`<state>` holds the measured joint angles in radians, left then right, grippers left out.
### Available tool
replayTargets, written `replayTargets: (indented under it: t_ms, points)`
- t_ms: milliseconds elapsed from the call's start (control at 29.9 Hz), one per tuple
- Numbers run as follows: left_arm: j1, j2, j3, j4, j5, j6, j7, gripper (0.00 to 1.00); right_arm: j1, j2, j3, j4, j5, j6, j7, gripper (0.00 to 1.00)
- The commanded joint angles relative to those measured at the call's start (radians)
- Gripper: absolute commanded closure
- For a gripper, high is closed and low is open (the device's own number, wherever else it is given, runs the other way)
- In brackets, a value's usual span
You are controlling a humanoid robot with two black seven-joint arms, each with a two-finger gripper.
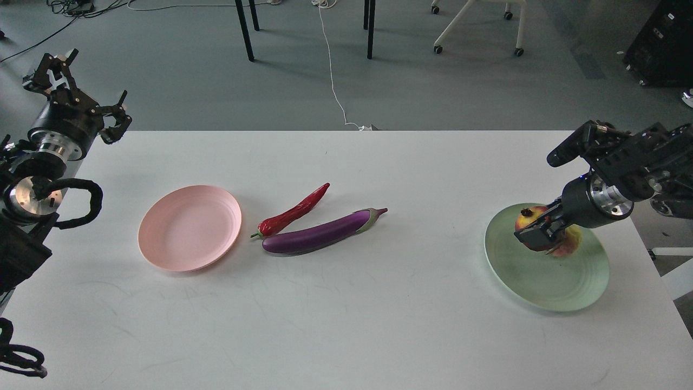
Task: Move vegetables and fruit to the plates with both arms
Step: 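Place the red peach onto the light green plate beside the apple, then withdraw the right gripper and reach the left gripper forward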
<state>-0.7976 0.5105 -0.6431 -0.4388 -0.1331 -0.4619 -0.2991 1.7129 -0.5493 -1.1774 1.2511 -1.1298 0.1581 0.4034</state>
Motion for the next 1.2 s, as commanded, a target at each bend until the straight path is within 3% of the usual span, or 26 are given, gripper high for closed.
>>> replayTargets:
  t_ms: [0,267,568,668,969,1170]
  points:
    - [-0.003,-0.001,0.003,0.0,0.0,0.003,0.001,0.02,-0.041,-0.026,0.005,0.011,-0.004,-0.003,0.0,0.4]
    - [-0.005,-0.004,0.005,-0.001,0.001,0.006,0.005,0.02,-0.07,-0.04,0.045,0.013,0.015,-0.011,-0.006,0.04]
    - [-0.008,0.005,0.008,-0.001,0.009,0.003,0.008,0.02,-0.047,-0.103,0.214,-0.013,0.074,0.046,-0.006,0.02]
    - [-0.012,0.013,0.008,-0.003,0.01,0.005,0.009,0.02,-0.044,-0.107,0.315,-0.108,0.128,0.08,-0.006,0.02]
    - [-0.023,0.083,0.017,-0.165,0.076,0.002,0.015,0.02,-0.306,-0.098,0.833,-0.514,0.305,0.083,-0.003,0.02]
    - [-0.101,0.091,0.022,-0.27,0.405,0.006,0.011,0.02,-0.501,-0.078,1.244,-0.614,0.334,0.075,-0.005,0.01]
